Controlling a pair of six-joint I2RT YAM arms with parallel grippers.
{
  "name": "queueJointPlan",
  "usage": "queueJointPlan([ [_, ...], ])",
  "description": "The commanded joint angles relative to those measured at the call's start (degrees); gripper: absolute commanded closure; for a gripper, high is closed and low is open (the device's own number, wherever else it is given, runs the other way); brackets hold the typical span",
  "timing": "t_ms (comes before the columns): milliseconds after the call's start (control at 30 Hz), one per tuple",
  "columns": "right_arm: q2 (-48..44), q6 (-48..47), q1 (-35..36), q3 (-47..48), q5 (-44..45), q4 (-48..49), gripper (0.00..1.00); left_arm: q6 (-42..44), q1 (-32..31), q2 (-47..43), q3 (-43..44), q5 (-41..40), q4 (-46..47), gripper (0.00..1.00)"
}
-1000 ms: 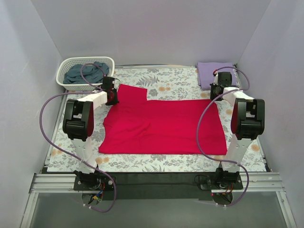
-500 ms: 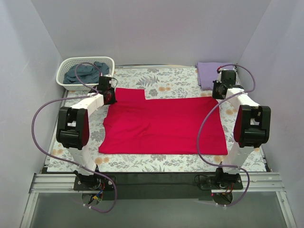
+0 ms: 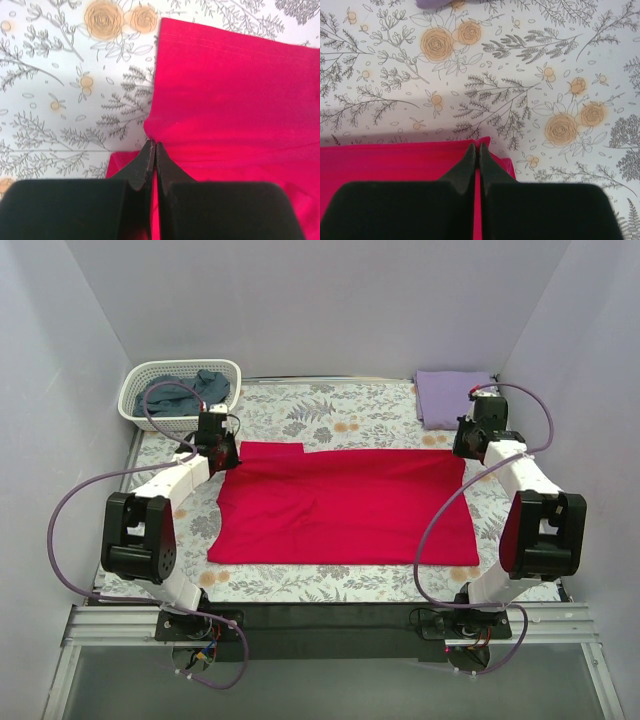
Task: Fold and stack the t-shirts
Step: Fold the tshirt
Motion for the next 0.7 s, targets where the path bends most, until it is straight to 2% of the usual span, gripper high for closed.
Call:
queueJointPlan([
  [0,-4.0,1.4,-0.6,-1.8,2.5,-0.6,0.99,-0.9,0.5,-6.1,-2.1,-0.1,0.1,1.0],
  [200,-8.0,3.9,-0.8,-5.0,5.0,-1.8,0.99,-2.8,0.5,-10.9,-5.2,-0.8,-2.0,1.0],
  [667,-12.9,8.5,-1.8,-12.6,10.3,-2.5,0.99,-8.2,0.5,-15.7,-12.5,0.2,-7.2,1.0],
])
